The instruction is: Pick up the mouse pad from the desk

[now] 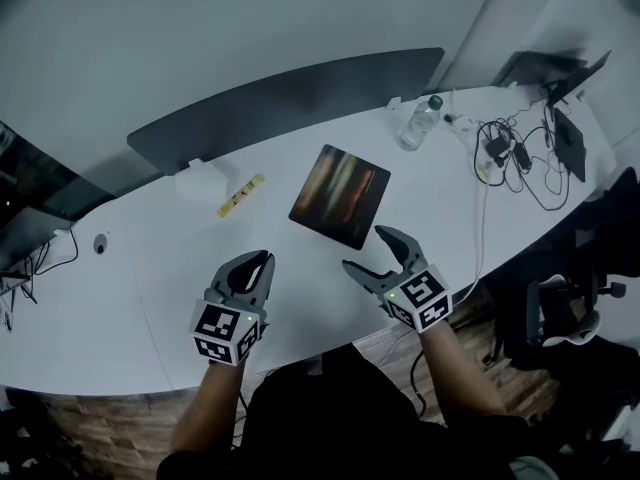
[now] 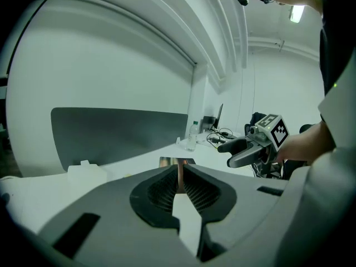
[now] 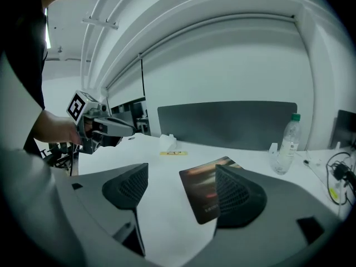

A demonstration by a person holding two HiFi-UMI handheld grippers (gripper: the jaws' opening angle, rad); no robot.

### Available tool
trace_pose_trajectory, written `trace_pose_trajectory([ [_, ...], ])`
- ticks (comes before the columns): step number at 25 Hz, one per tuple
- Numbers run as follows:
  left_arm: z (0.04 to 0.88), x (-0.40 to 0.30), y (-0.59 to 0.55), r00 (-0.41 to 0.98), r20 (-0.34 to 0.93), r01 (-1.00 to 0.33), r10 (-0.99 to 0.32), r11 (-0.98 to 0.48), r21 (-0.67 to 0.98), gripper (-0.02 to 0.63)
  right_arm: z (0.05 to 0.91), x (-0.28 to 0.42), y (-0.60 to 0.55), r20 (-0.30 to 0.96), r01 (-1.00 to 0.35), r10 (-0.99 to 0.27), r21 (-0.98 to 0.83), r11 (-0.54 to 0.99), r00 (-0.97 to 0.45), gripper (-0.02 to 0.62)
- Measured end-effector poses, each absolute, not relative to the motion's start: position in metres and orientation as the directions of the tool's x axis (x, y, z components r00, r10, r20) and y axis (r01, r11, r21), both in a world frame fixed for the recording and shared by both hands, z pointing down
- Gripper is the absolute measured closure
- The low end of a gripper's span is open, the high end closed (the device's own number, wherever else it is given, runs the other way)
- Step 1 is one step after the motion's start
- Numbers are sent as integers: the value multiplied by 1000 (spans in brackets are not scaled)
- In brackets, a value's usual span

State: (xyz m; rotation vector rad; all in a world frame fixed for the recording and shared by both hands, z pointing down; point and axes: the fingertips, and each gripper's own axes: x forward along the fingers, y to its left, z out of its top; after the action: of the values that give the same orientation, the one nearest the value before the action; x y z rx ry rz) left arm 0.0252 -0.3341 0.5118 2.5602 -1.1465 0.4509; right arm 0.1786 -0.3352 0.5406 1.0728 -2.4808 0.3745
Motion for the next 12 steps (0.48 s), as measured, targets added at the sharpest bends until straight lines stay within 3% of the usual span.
trace_pose_trajectory([
  [12, 540, 30, -351, 586, 439, -798, -682, -581, 162, 571, 612, 173, -374, 556, -701, -541, -110, 704, -631, 182],
])
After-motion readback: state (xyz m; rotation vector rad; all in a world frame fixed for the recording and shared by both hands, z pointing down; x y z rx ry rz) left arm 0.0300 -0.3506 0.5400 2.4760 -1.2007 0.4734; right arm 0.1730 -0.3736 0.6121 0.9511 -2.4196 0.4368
